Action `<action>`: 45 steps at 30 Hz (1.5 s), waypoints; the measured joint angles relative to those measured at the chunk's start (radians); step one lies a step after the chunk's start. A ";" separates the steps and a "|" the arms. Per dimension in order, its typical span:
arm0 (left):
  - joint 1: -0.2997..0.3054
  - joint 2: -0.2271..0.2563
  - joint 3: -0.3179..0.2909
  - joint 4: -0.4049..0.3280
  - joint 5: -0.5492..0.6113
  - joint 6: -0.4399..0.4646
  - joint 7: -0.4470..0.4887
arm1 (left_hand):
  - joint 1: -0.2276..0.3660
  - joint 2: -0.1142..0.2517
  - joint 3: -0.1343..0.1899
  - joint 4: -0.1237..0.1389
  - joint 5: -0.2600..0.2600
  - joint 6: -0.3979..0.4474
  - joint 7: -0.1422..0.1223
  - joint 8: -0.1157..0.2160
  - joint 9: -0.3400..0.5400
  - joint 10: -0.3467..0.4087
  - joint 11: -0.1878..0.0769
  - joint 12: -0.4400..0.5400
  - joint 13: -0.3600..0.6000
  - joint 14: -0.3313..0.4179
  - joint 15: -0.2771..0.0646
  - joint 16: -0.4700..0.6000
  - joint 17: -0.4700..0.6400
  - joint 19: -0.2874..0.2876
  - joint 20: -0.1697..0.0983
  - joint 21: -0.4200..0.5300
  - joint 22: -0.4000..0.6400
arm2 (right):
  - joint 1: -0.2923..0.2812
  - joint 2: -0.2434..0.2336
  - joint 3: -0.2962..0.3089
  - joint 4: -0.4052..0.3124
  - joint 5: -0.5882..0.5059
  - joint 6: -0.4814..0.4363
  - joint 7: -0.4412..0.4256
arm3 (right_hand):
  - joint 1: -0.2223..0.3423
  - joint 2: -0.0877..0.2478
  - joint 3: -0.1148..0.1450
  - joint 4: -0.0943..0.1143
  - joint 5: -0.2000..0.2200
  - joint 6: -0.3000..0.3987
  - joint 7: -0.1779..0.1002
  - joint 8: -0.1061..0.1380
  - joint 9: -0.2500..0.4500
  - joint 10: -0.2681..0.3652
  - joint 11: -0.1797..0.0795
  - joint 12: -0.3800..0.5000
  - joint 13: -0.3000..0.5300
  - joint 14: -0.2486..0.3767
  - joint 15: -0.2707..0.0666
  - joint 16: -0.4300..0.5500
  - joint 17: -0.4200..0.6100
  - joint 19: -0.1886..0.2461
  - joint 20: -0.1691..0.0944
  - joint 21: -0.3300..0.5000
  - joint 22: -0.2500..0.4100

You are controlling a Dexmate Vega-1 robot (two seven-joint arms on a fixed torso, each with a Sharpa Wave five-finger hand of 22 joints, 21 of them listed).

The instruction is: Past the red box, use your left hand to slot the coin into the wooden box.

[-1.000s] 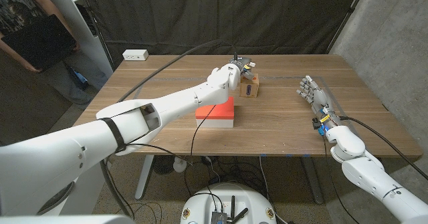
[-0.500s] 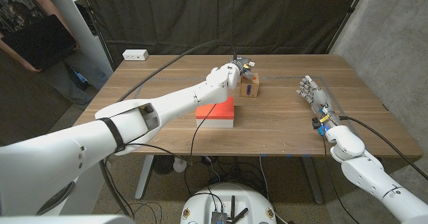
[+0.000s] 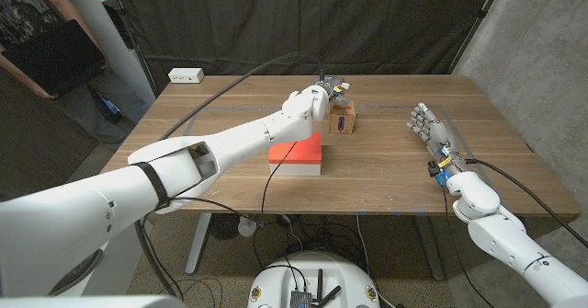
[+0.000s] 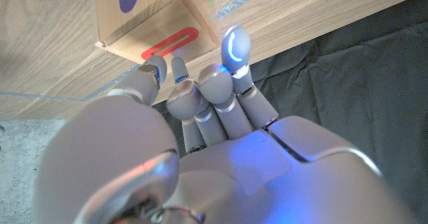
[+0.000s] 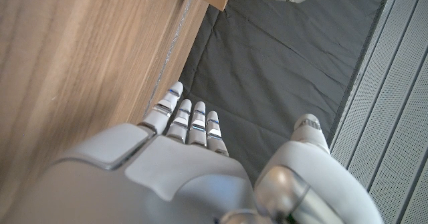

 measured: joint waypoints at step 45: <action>0.328 0.296 -0.295 -0.482 -0.060 -0.077 0.173 | -0.381 -0.007 -0.013 0.011 -0.016 -0.578 -0.059 -0.055 -0.031 -1.189 0.152 -1.182 -0.295 -1.221 0.163 -1.162 -0.292 -1.063 0.195 -0.608 -0.270 | -0.034 0.003 -0.008 -0.099 -0.060 -0.023 -0.068 | 0.000 0.000 0.000 0.000 0.000 0.003 -0.003 0.000 0.000 0.000 0.000 0.000 0.000 0.000 0.000 0.000 0.000 0.000 0.000 0.000 0.000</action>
